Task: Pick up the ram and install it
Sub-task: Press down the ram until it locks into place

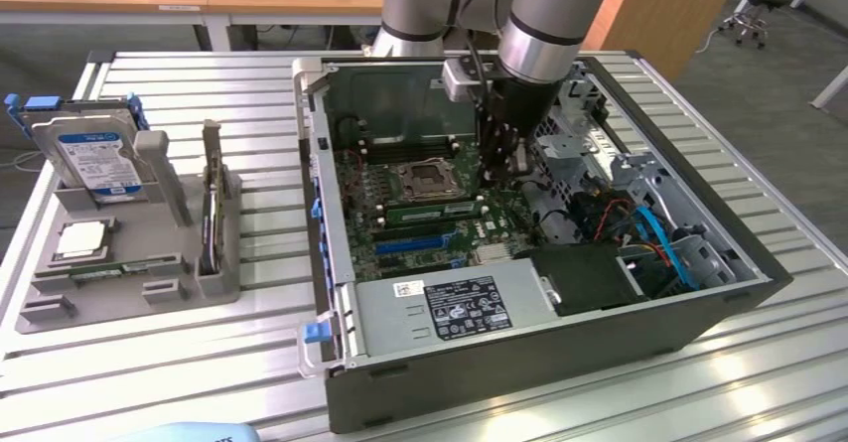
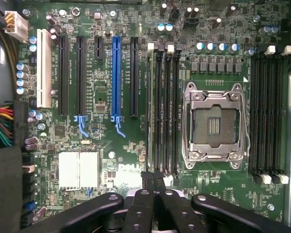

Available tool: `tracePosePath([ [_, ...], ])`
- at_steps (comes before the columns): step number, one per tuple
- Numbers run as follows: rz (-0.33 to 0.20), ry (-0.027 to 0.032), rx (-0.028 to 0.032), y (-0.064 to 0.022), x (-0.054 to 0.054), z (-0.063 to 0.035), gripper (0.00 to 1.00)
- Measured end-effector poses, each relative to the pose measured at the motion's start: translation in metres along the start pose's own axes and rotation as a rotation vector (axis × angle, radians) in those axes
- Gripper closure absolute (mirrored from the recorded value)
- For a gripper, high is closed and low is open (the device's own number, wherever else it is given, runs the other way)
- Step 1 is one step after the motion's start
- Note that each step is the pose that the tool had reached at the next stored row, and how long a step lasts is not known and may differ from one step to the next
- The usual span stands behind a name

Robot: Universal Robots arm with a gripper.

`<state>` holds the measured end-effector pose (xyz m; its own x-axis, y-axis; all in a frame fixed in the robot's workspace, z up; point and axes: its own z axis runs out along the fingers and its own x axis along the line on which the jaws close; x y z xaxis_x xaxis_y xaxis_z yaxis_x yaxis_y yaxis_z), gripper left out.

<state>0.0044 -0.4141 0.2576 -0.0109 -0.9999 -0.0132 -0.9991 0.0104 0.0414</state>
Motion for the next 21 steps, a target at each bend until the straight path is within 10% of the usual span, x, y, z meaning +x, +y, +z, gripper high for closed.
tracePosePath([
  [21, 0.0, -0.0003, 0.0, -0.0006, 0.0, 0.0151, 0.9],
])
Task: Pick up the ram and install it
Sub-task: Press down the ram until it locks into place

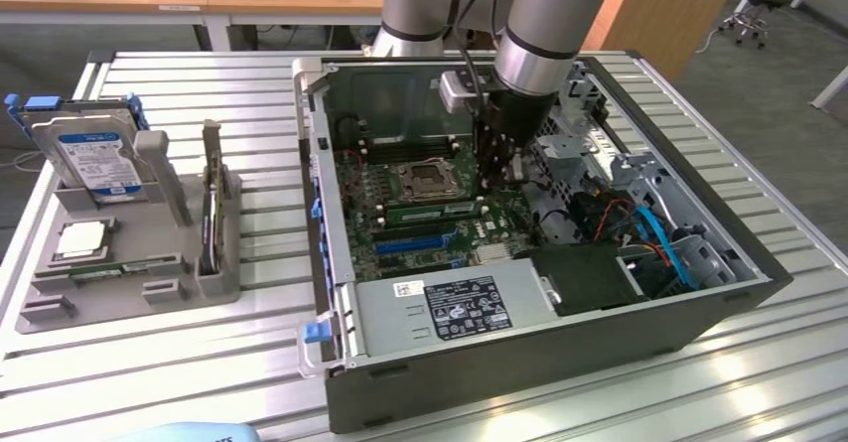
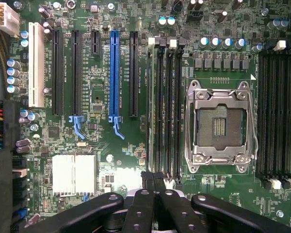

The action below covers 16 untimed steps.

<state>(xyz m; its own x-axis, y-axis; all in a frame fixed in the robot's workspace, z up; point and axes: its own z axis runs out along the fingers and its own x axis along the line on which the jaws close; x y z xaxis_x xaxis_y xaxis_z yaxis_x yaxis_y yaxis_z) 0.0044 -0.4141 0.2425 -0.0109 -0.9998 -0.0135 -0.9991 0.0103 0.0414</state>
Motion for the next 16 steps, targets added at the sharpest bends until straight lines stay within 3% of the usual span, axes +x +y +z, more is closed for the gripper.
tracePosePath([
  [16, 0.0, -0.0039, 0.0, 0.0, -0.0017, 0.001, 0.9],
])
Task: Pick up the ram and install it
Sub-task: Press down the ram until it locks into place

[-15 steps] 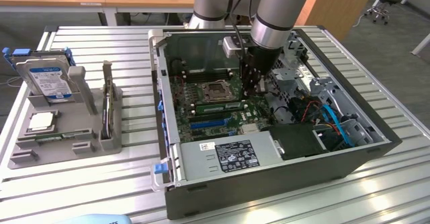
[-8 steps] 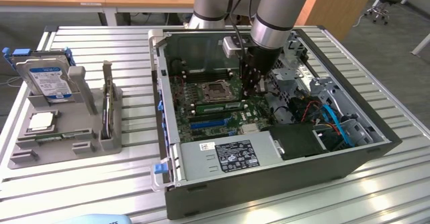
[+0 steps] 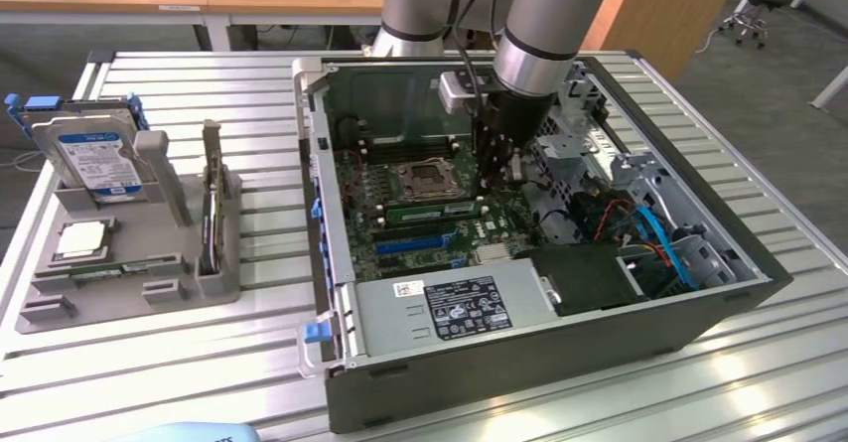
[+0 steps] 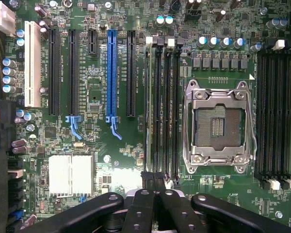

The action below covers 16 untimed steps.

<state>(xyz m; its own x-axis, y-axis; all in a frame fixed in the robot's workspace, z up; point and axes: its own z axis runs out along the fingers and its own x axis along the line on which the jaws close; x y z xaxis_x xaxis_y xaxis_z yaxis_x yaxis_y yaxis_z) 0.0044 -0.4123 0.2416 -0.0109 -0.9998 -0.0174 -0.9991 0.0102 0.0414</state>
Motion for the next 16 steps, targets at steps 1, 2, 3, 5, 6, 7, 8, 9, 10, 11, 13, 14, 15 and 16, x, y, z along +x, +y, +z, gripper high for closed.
tracePosePath([
  [1, 0.0, -0.0016, -0.0001, 0.0, 0.0, 0.0, 0.9],
  [2, 0.0, -0.0062, 0.0, 0.0, -0.0001, 0.0002, 0.9],
  [3, 0.0, -0.0089, 0.0, 0.0001, -0.0001, 0.0006, 0.9],
  [5, 0.0, -0.0096, -0.0001, -0.0001, 0.0, 0.0016, 0.9],
  [6, 0.0, -0.0097, -0.0001, -0.0001, 0.0, 0.002, 0.9],
  [7, 0.0, -0.0096, -0.0001, -0.0001, 0.0, 0.0022, 0.9],
  [8, 0.0, -0.0094, -0.0002, -0.0001, 0.0, 0.0022, 0.9],
  [9, 0.0, -0.0093, -0.0002, -0.0001, 0.0, 0.0022, 0.9],
  [10, 0.0, -0.0094, -0.0002, -0.0001, 0.0, 0.0023, 0.9],
  [11, 0.0, -0.0096, -0.0001, -0.0001, 0.0, 0.0024, 0.9],
  [13, -0.001, -0.0097, -0.0002, -0.0005, 0.0, 0.0024, 0.9],
  [14, 0.0, -0.0096, -0.0002, -0.0014, 0.0, 0.0024, 0.9],
  [15, 0.0, -0.0097, -0.0001, -0.0022, -0.0001, 0.0024, 0.9],
  [16, 0.0, -0.0097, -0.0001, -0.003, -0.0001, 0.0024, 0.9],
])
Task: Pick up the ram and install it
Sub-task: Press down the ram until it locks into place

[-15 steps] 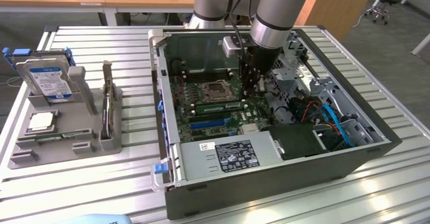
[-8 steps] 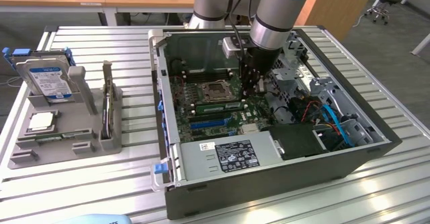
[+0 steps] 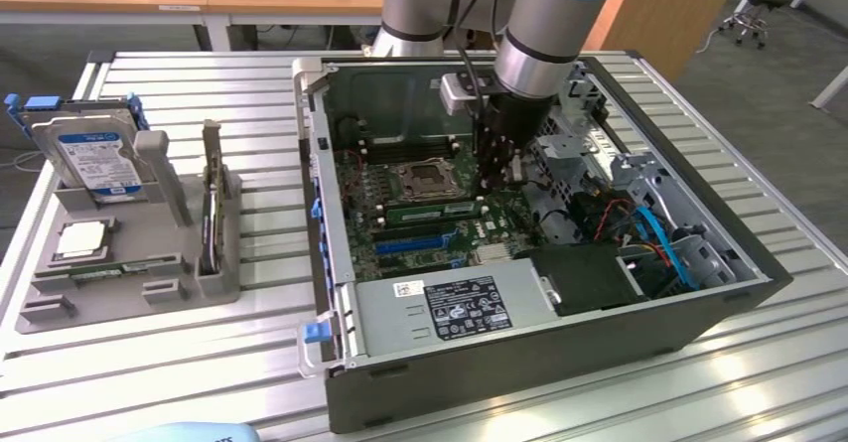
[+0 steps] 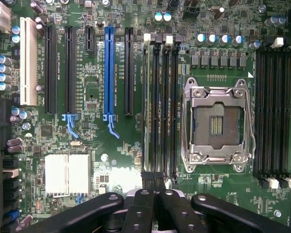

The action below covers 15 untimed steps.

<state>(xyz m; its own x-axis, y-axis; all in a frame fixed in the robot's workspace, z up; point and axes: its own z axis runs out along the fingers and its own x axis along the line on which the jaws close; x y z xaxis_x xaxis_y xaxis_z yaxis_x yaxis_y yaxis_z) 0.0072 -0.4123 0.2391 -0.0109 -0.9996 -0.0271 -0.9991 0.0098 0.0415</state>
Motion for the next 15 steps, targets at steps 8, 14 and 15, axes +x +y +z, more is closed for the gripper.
tracePosePath([
  [8, 0.0, 0.0, 0.0, -0.0006, 0.0025, -0.0001, 0.9],
  [14, 0.0, 0.0, 0.0, -0.0006, 0.0039, 0.0016, 0.9],
  [15, 0.0, 0.0001, 0.0, -0.0007, 0.0039, 0.0025, 0.9],
])
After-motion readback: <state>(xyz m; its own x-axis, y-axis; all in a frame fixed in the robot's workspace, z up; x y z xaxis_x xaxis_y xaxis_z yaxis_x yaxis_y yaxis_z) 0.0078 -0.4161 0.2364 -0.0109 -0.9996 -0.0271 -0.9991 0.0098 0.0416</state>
